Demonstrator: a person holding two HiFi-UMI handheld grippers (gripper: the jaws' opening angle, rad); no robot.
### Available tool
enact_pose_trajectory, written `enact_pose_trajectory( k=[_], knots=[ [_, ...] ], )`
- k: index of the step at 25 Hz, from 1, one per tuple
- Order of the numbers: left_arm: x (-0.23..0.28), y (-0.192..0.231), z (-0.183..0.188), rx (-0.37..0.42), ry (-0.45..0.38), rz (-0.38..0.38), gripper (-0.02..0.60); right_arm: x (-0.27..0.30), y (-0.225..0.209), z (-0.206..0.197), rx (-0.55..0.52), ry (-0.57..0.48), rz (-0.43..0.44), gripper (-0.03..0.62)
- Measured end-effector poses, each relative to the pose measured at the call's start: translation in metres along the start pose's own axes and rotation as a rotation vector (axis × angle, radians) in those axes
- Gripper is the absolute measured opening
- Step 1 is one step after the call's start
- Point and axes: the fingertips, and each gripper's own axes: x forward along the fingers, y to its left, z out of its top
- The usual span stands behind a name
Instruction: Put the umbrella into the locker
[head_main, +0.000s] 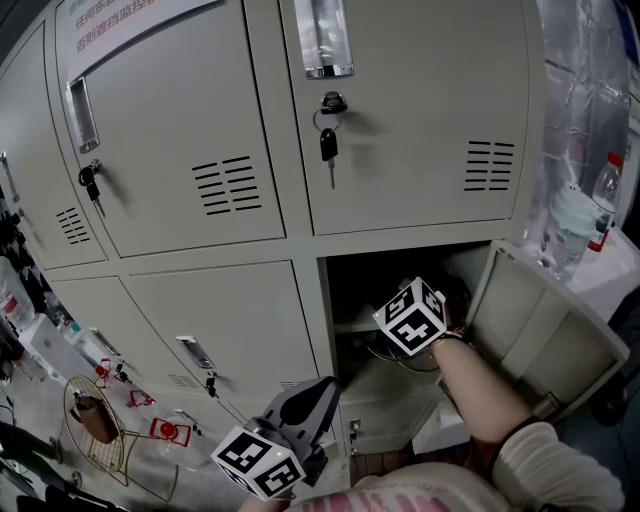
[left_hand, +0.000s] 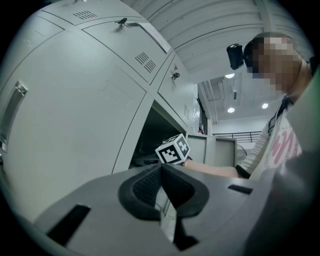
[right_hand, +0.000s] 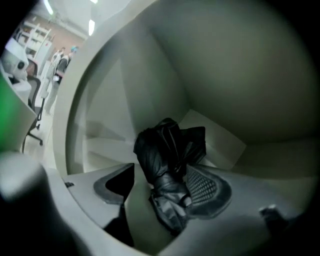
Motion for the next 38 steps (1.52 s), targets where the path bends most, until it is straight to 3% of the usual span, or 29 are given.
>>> enact_pose_trajectory(
  k=[19, 29, 38],
  knots=[
    [-0.005, -0.020, -0.003, -0.008, 0.015, -0.023, 0.002, -0.060, 0.062, -0.020, 0.514, -0.133, 0.111, 0.291],
    [-0.019, -0.043, -0.016, -0.022, 0.033, -0.044, 0.002, -0.097, 0.111, -0.064, 0.616, -0.054, 0.152, 0.259],
    [-0.049, -0.054, -0.037, -0.058, 0.059, -0.010, 0.002, -0.126, 0.160, -0.099, 0.718, 0.022, 0.169, 0.187]
  ],
)
